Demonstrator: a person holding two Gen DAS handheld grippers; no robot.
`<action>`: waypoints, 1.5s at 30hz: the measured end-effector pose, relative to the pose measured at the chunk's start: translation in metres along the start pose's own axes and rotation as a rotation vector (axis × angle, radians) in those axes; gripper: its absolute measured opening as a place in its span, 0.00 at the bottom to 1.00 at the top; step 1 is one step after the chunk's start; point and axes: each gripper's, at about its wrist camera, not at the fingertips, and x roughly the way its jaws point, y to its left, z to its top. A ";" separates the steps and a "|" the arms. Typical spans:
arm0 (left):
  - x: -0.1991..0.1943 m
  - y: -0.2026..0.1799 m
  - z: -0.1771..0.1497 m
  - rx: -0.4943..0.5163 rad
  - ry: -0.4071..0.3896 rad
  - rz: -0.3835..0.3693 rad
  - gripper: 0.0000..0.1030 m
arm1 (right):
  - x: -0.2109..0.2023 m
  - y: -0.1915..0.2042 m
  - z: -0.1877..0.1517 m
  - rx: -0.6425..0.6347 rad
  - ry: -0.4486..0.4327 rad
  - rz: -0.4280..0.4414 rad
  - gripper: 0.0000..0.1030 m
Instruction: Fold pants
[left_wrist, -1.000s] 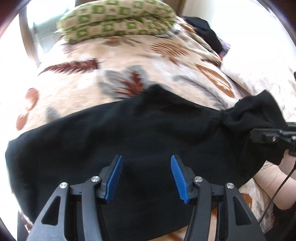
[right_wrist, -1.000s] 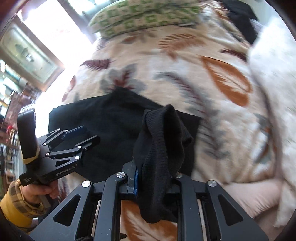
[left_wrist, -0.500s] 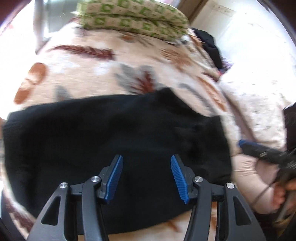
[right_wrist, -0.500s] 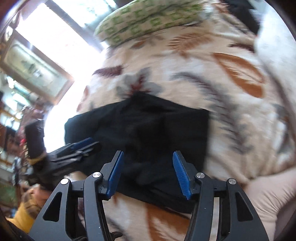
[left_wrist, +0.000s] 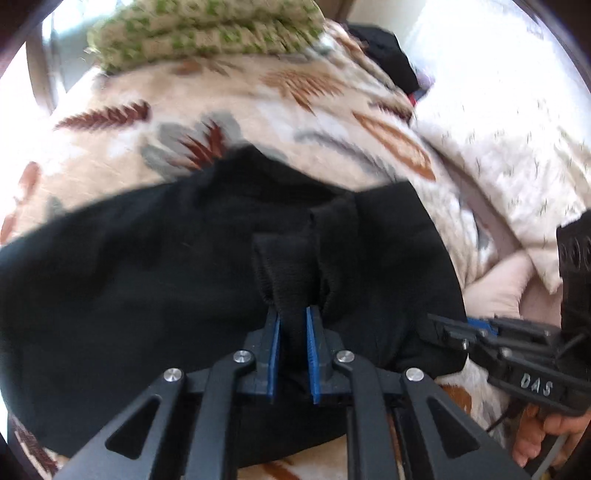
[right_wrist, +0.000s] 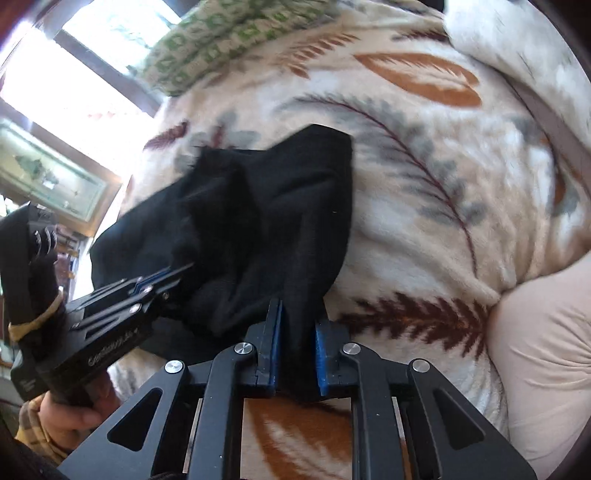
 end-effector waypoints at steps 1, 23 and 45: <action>-0.005 0.004 0.001 -0.004 -0.018 0.009 0.14 | 0.001 0.005 -0.001 -0.007 0.002 -0.005 0.15; -0.006 0.036 -0.019 -0.023 0.011 0.034 0.44 | 0.042 0.040 -0.008 -0.270 -0.049 -0.208 0.43; -0.097 0.197 0.000 -0.024 -0.071 0.184 0.83 | 0.060 0.225 -0.065 -0.706 -0.046 -0.003 0.50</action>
